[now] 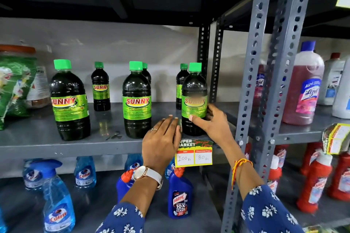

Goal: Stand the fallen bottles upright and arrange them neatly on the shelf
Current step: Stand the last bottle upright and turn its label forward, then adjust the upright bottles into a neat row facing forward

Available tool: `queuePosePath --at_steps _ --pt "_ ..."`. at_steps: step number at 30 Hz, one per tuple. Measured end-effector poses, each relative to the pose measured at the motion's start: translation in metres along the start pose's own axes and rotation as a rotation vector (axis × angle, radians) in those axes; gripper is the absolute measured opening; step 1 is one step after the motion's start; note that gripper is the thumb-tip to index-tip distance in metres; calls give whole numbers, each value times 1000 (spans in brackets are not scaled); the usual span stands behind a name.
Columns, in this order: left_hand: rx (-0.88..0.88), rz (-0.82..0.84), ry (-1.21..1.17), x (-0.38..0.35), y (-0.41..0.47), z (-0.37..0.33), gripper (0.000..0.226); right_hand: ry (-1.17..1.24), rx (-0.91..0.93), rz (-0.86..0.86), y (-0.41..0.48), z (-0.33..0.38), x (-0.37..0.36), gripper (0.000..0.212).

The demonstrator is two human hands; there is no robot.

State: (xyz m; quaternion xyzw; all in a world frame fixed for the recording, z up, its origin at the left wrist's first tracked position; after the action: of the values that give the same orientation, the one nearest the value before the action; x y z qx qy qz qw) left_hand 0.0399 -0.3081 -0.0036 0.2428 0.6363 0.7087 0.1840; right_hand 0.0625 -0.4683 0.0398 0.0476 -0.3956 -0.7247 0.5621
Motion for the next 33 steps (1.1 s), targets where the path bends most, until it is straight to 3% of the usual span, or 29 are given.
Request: queuePosePath --at_steps 6,9,13,17,21,25,28,31,33 --pt "33 1 -59 0 1 1 31 -41 14 -6 -1 5 1 39" --pt "70 20 -152 4 3 1 28 65 -27 -171 -15 10 10 59" --pt "-37 -31 -388 36 10 1 22 5 179 -425 -54 37 10 61" --pt "-110 -107 -266 103 10 45 26 40 284 -351 -56 84 -40 53" --pt "61 -145 104 159 17 138 46 73 52 -177 -36 107 -100 80" --pt "464 68 -25 170 16 202 102 -15 -211 -45 -24 95 -126 104" --pt "769 280 -191 161 7 209 121 -76 -229 9 -25 96 -130 83" --pt "818 314 -167 155 -1 214 111 -168 -182 61 -27 101 -132 51" --pt "786 296 -140 154 -2 217 99 -177 -150 68 -28 104 -132 45"
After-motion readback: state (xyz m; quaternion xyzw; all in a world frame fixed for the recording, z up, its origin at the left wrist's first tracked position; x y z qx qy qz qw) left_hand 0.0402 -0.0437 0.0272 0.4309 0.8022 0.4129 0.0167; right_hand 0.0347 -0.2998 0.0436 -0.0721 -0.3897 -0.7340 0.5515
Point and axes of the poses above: each hand's wrist, its own y-axis towards the middle knuckle, its own x-axis out of the back of the hand, z = x × y, the point moved 5 cm from there along y, towards the middle knuckle, and after that the axes turned 10 degrees about -y, right-handed, at the moved point
